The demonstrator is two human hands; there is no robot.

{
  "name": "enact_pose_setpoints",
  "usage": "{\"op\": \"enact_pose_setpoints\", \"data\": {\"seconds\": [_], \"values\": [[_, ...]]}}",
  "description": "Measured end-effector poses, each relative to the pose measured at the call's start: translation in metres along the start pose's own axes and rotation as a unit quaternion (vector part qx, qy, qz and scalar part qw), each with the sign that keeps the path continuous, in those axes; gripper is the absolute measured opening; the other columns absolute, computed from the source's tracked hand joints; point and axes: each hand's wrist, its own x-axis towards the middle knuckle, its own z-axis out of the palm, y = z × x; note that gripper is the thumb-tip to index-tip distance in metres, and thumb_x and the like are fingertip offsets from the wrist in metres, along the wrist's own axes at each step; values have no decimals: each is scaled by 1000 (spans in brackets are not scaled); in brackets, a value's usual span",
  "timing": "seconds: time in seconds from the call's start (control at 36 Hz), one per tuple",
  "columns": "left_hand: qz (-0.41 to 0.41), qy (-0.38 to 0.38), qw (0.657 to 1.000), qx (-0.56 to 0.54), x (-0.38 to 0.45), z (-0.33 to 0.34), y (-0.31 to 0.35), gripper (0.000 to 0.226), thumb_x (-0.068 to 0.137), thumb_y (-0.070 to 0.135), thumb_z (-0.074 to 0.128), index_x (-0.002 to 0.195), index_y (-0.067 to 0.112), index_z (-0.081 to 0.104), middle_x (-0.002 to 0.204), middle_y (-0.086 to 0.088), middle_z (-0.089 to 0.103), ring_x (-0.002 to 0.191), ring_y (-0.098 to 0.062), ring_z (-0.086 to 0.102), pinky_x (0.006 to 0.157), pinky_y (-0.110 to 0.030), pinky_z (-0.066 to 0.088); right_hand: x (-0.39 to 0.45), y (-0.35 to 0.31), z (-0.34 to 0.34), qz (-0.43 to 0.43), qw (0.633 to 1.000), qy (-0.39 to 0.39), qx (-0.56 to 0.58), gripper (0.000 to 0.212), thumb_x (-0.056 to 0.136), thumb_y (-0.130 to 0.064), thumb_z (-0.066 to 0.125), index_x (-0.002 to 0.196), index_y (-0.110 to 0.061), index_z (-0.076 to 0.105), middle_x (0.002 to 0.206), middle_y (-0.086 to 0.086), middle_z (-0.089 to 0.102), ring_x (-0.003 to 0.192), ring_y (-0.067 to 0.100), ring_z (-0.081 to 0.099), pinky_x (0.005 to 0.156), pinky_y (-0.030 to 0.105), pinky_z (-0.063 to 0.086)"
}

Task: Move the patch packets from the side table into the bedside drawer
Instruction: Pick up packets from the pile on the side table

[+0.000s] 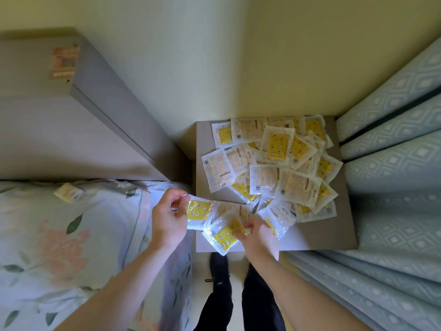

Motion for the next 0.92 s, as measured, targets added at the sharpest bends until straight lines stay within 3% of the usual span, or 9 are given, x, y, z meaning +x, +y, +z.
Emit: {"op": "enact_pose_setpoints", "data": {"seconds": [0.11, 0.25, 0.36, 0.5, 0.61, 0.69, 0.78, 0.86, 0.92], "values": [[-14, -5, 1000, 1, -1, -1, -2, 7, 97, 13, 64, 91, 17, 64, 84, 10, 66, 77, 1, 60, 65, -7, 45, 2, -1, -2, 16, 1000, -13, 1, 29, 83, -43, 75, 96, -28, 54, 84, -12, 58, 75, 14, 59, 55, 27, 40], [-24, -17, 1000, -2, -4, -1, -10, 10, 96, 14, 65, 90, 21, 63, 85, 8, 68, 76, -7, 62, 65, -9, 45, 7, 1, -7, 12, 1000, -20, 18, 13, 92, -38, 67, 91, -27, 61, 85, -9, 62, 77, 15, 59, 57, 26, 41], [-29, -23, 999, -2, -5, -2, -12, 11, 97, 15, 64, 89, 23, 63, 84, 9, 68, 77, -8, 62, 65, -10, 45, 11, 5, -11, -9, 999, -32, 43, 19, 93, -37, 65, 79, -30, 55, 76, -9, 57, 66, 10, 52, 53, 24, 37], [-29, -20, 999, 1, -4, -4, -9, 7, 97, 17, 63, 92, 21, 65, 85, 11, 67, 79, -6, 60, 65, -11, 43, 5, 7, -26, -66, 987, -57, 134, 12, 92, -41, 67, 88, -32, 61, 87, -10, 61, 77, 9, 59, 64, 24, 48], [-37, -33, 999, -2, -4, -2, -6, 8, 99, 19, 61, 93, 23, 64, 85, 11, 67, 79, -10, 60, 61, -12, 42, -9, 17, -49, -84, 979, -45, 182, 11, 95, -30, 65, 85, -31, 61, 82, -14, 65, 75, 3, 58, 65, 20, 46], [-39, -62, 997, 12, -4, 6, -8, 9, 99, 22, 60, 95, 27, 66, 87, 13, 68, 80, -9, 62, 66, -18, 49, -18, 31, -65, -83, 974, -13, 208, 6, 96, -25, 65, 90, -28, 65, 84, -13, 67, 77, 3, 59, 67, 15, 45], [-30, -114, 992, 48, -3, 20, -11, 11, 99, 20, 60, 100, 28, 68, 89, 14, 69, 83, -9, 66, 71, -26, 56, -22, 46, -74, -45, 982, 7, 182, 8, 96, -29, 62, 99, -35, 66, 91, -12, 69, 83, 6, 63, 63, 16, 47], [0, -198, 975, 105, -3, 36, -7, 21, 101, 18, 57, 118, 27, 65, 93, 14, 67, 86, -8, 66, 72, -17, 53, -21, 58, -70, 6, 986, 2, 164, 21, 97, -28, 59, 116, -37, 63, 92, -11, 69, 83, 8, 65, 67, 25, 52], [14, -244, 959, 141, -1, 47, -5, 28, 101, 21, 55, 128, 27, 60, 97, 14, 67, 88, -8, 67, 77, -24, 57, -19, 58, -63, 30, 986, 14, 163, 28, 97, -26, 58, 123, -36, 59, 91, -11, 68, 81, 7, 64, 68, 30, 51]]}}
